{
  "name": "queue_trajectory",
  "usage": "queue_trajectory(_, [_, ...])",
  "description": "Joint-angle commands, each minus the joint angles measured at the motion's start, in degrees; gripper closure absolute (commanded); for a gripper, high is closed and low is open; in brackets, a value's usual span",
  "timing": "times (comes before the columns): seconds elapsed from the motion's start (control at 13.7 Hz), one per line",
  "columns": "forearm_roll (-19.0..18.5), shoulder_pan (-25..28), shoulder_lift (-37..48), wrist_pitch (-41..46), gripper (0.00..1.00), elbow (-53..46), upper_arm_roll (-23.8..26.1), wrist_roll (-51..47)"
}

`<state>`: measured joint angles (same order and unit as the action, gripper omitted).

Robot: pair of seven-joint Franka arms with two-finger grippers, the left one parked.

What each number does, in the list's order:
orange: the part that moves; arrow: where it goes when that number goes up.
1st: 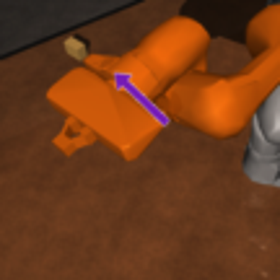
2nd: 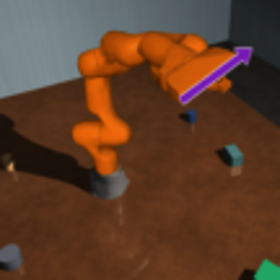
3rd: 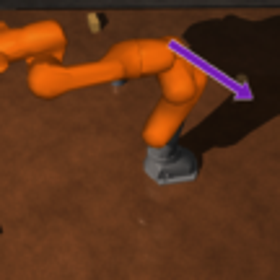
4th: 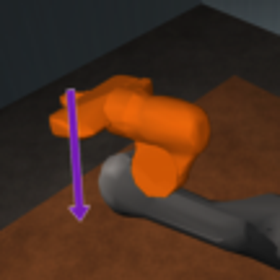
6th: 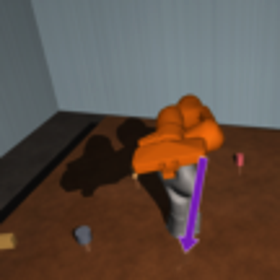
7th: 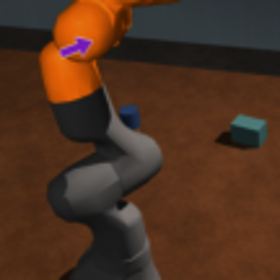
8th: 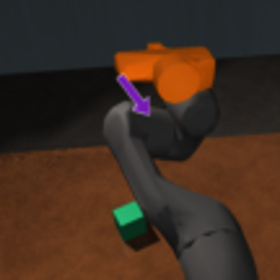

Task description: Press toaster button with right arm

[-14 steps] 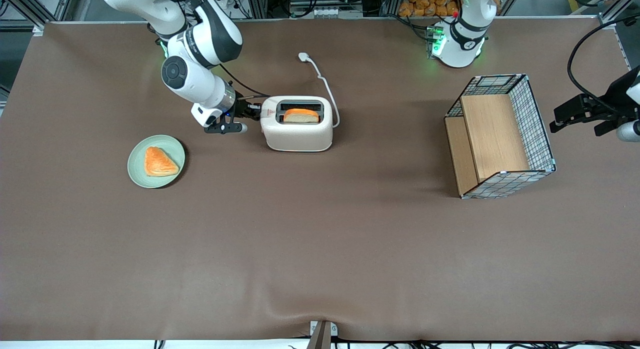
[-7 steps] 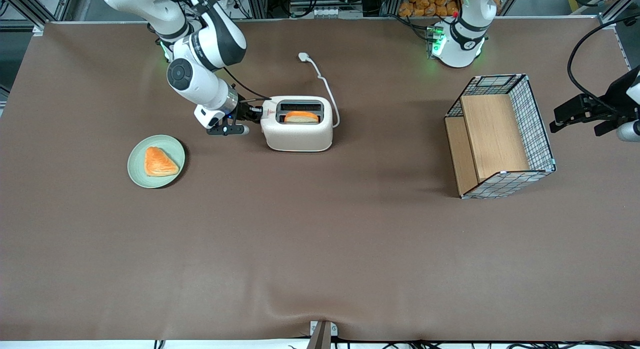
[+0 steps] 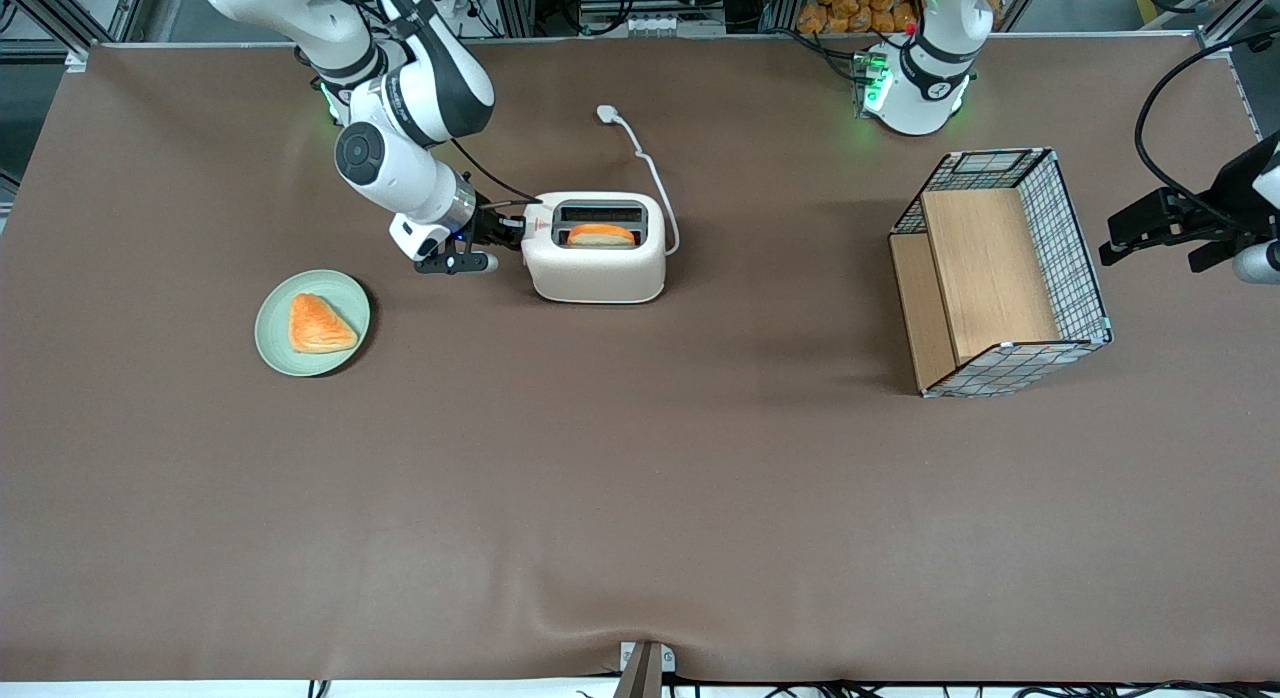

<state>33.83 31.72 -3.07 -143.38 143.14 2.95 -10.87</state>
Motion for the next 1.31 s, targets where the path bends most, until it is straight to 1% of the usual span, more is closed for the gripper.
queue_trajectory(0.0, [2.73, 2.56, -4.57, -6.29, 1.0, 0.82, 0.04, 3.93])
queue_trajectory(0.29, [2.82, 3.0, -6.25, -8.14, 1.0, 0.82, 0.04, 4.81])
queue_trajectory(0.44, [3.35, 3.09, -6.25, -8.06, 1.0, 0.82, 0.04, 4.81])
queue_trajectory(0.88, [3.35, 3.09, -6.16, -8.06, 1.0, 0.82, -0.04, 4.9])
queue_trajectory(1.17, [3.44, 3.0, -4.94, -7.01, 1.0, 0.74, -0.05, 4.81])
queue_trajectory(1.24, [3.44, 3.0, -4.32, -5.61, 1.0, 0.56, -0.05, 4.9])
